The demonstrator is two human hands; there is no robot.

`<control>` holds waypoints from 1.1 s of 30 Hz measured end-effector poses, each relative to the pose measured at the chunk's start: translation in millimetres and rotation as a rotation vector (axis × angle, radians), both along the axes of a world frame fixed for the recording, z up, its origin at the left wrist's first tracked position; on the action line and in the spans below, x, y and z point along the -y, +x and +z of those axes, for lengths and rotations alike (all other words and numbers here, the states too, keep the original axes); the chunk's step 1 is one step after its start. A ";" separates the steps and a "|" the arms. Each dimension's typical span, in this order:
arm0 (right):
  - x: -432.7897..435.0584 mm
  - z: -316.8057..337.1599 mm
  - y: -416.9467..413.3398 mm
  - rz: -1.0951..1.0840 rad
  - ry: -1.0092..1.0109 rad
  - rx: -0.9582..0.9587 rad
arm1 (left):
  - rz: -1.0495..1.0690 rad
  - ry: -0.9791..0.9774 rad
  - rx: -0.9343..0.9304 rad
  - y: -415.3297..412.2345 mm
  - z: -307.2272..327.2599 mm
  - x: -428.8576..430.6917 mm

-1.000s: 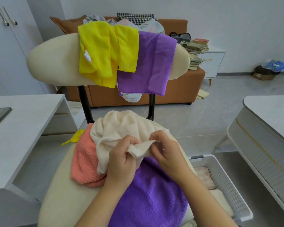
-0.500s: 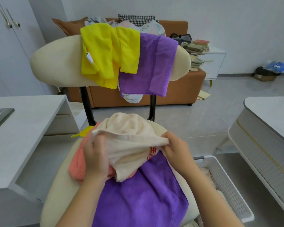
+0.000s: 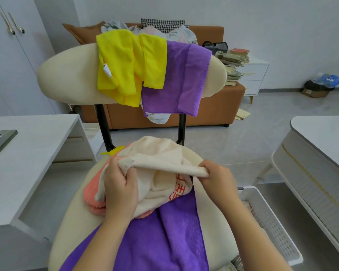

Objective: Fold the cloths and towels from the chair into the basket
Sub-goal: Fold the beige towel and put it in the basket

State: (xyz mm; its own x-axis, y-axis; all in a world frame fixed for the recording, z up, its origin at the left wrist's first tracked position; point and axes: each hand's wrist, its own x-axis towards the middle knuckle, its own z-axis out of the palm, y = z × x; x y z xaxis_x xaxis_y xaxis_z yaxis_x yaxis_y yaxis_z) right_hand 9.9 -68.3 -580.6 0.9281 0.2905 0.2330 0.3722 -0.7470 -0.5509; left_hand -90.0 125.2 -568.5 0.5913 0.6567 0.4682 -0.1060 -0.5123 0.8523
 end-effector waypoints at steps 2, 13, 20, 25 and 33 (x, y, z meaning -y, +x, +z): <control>5.2 1.9 4.7 -0.094 0.223 -0.027 | 0.085 -0.134 -0.038 1.5 0.9 -1.7; -5.3 -1.9 -4.8 0.021 0.475 -0.205 | -0.089 0.119 -0.167 0.8 -9.2 2.1; -7.6 -4.5 -5.2 0.458 0.165 0.073 | -0.445 0.580 -0.205 -5.6 -13.2 2.5; -9.8 -11.2 0.6 0.280 0.130 0.163 | -0.441 0.485 -0.135 -3.5 -12.0 3.0; 12.5 -16.2 6.3 -0.076 -0.157 -0.050 | -0.162 0.402 -0.196 0.2 -19.5 -4.7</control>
